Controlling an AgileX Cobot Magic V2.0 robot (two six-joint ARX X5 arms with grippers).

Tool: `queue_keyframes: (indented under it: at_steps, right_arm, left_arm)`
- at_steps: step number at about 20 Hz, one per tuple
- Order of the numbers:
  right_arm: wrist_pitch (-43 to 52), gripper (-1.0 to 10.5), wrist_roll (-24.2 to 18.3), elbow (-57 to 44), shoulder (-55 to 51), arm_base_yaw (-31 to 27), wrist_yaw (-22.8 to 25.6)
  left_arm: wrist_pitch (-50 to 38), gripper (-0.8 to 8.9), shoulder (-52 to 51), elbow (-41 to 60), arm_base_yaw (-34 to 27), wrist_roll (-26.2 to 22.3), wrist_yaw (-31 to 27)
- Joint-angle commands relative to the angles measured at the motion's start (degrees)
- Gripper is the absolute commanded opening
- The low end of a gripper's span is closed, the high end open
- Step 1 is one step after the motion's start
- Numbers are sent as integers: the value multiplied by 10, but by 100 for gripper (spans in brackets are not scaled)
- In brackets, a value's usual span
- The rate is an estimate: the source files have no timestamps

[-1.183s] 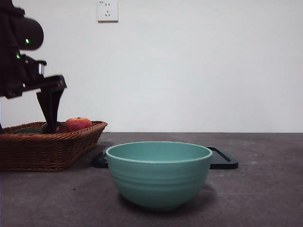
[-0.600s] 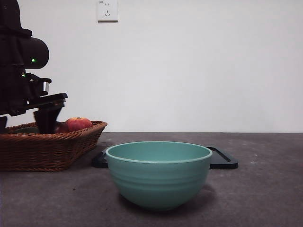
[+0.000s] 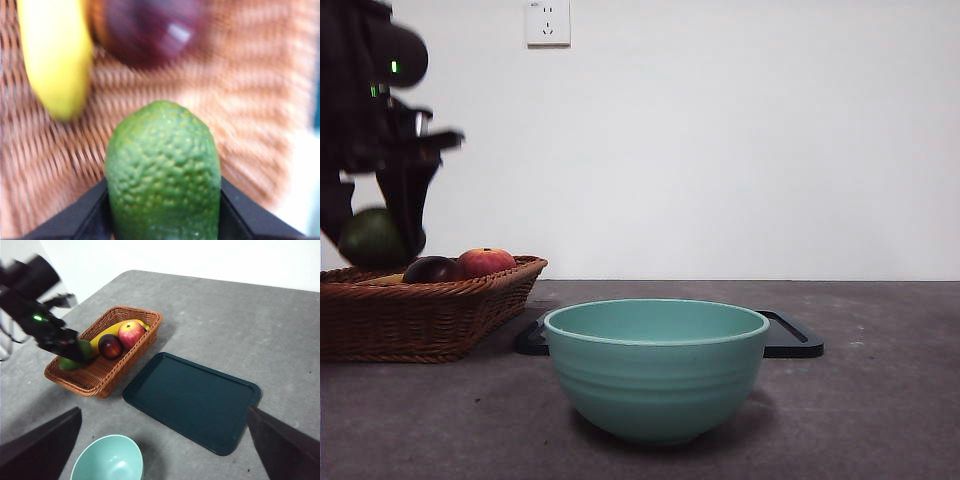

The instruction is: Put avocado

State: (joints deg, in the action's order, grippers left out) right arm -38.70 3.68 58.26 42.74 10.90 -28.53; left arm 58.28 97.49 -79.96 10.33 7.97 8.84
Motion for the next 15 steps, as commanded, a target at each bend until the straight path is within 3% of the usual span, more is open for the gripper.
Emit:
queue_keyframes:
  at_steps: [1,7,15]
  right_arm:
    - [5,572,4,11,2,3,-1]
    - [5,572,4,11,2,3,-2]
    - [-5,572,4,11,2,3,-1]
  left_arm:
    - [12,119,-42,-14,28,-8,5]
    - [22,119,-125,-14,155,21,15]
    - [-52,118,-91,-12,336,48,17]
